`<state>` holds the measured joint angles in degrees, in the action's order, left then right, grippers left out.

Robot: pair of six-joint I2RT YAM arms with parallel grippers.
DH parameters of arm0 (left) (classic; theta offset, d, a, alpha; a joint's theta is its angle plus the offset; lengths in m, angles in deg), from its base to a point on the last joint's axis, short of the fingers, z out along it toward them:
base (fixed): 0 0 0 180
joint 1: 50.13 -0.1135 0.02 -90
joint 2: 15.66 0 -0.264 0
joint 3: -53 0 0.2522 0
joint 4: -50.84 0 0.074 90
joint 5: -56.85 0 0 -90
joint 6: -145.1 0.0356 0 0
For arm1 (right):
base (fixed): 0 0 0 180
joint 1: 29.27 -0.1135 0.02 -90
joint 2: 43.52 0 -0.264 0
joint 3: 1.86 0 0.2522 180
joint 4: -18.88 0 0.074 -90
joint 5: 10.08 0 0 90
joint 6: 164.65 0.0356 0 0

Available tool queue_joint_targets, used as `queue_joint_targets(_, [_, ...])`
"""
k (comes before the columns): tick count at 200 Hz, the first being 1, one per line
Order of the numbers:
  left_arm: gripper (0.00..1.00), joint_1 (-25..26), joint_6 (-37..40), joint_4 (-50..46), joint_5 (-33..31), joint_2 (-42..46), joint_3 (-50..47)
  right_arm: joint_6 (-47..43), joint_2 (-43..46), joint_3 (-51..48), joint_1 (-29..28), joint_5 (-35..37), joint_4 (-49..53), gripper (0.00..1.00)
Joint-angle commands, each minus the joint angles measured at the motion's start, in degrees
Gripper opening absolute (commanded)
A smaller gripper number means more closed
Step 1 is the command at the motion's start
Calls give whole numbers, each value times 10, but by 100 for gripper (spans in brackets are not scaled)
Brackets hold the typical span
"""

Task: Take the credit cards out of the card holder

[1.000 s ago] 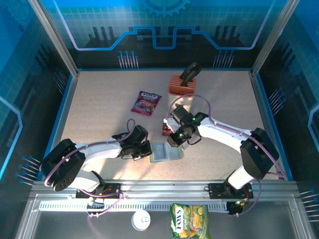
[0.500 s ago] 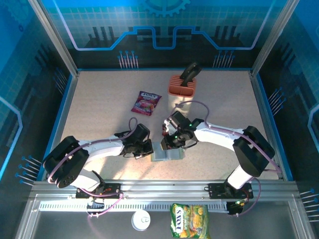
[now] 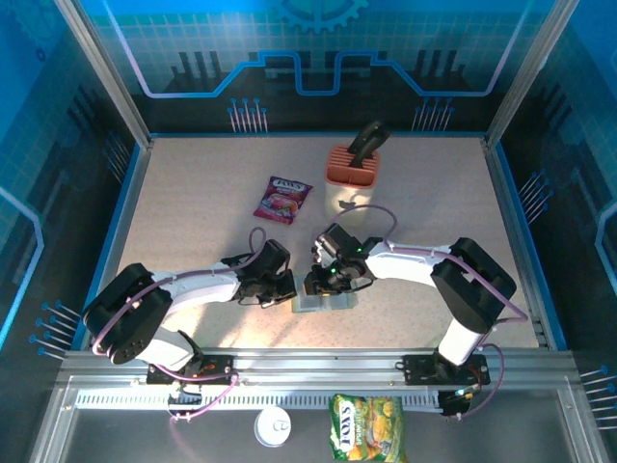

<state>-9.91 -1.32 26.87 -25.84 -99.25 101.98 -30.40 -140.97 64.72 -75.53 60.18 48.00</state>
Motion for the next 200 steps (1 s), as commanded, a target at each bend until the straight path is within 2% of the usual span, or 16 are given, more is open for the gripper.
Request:
queue_joint_targets(1, [0, -4, 13, -16, 1, -1, 0, 15, -10, 1, -12, 6, -8, 29])
queue_joint_targets(119, [0, -3, 10, -22, -11, 19, -12, -8, 3, 4, -10, 60, 59, 32])
queue_joint_targets(200, [0, -4, 11, -26, -19, 30, -6, -20, 12, -15, 5, 48, 54, 32])
